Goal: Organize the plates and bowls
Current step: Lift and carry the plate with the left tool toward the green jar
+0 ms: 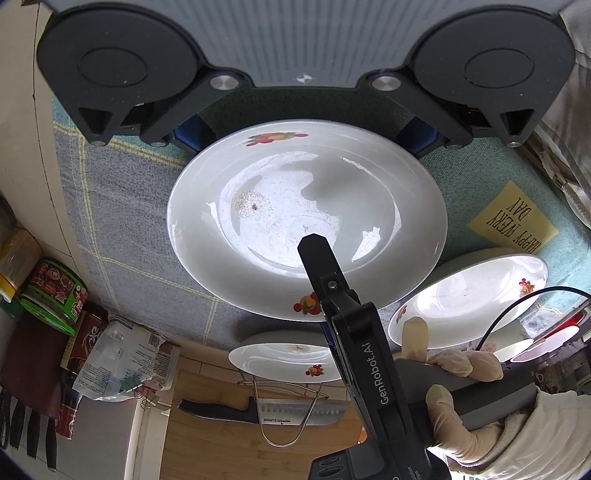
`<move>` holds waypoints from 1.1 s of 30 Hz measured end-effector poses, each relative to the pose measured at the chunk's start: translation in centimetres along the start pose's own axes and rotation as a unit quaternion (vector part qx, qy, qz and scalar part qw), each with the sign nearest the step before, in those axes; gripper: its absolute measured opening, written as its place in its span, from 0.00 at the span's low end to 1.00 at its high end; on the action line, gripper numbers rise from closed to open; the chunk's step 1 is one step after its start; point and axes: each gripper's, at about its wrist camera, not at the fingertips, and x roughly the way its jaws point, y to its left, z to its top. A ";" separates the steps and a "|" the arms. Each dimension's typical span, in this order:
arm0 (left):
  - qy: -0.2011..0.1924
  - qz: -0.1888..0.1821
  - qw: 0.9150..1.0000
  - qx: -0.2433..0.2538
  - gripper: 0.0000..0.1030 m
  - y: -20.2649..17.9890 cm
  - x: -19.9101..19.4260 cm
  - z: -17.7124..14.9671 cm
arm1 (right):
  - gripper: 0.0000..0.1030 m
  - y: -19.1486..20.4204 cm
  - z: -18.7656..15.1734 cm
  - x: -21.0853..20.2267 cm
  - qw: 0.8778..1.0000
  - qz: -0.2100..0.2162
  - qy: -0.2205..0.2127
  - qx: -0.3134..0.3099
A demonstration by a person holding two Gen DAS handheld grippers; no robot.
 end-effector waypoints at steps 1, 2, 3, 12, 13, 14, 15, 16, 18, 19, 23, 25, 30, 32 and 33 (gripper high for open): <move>0.000 -0.001 1.000 0.000 0.90 0.0 0.0 0.0 | 1.00 0.0 0.0 0.0 1.000 0.000 -0.001 0.000; 0.000 -0.002 1.000 0.000 0.90 0.1 0.0 0.0 | 1.00 0.0 0.0 0.0 1.000 0.000 -0.001 0.000; 0.000 -0.004 1.000 0.000 0.90 0.1 -0.1 0.0 | 1.00 0.0 0.0 -0.1 1.000 0.001 -0.001 0.001; 0.003 -0.026 1.000 -0.004 0.90 0.7 -0.1 0.4 | 1.00 -0.3 0.0 0.1 1.000 0.009 -0.003 0.005; 0.003 -0.028 1.000 -0.005 0.90 0.7 -0.2 0.4 | 1.00 -0.3 0.0 0.2 1.000 0.009 -0.002 0.005; 0.002 -0.029 1.000 -0.005 0.90 0.7 -0.2 0.4 | 1.00 -0.2 0.0 0.2 1.000 0.008 -0.001 0.004; 0.001 -0.030 1.000 -0.005 0.90 0.7 -0.2 0.3 | 1.00 -0.2 0.0 0.2 1.000 0.007 -0.001 0.004; 0.001 -0.031 1.000 -0.004 0.90 0.8 -0.2 0.3 | 1.00 -0.2 0.0 0.2 1.000 0.006 -0.001 0.004; 0.001 -0.031 1.000 -0.003 0.90 0.8 -0.3 0.3 | 1.00 0.0 0.1 0.2 1.000 0.004 0.001 0.003; 0.001 -0.031 1.000 -0.002 0.90 0.8 -0.3 0.3 | 1.00 0.0 0.1 0.2 1.000 0.003 0.002 0.003; -0.002 -0.031 1.000 -0.002 0.90 0.8 -0.3 0.3 | 1.00 0.0 0.3 0.1 1.000 0.001 0.004 0.003; -0.004 -0.029 1.000 -0.001 0.90 0.7 -0.6 0.3 | 1.00 0.0 0.4 0.0 1.000 0.001 0.005 0.002; -0.013 -0.028 1.000 -0.003 0.90 0.7 -1.2 0.6 | 1.00 -0.2 0.6 -0.3 1.000 0.001 0.003 0.000; -0.016 -0.026 1.000 -0.004 0.90 0.7 -1.3 0.8 | 1.00 -0.5 0.9 -0.4 1.000 0.002 0.004 -0.001; -0.019 -0.026 0.999 -0.005 0.90 0.7 -1.4 0.9 | 1.00 -0.6 1.0 -0.4 1.000 0.001 0.004 -0.003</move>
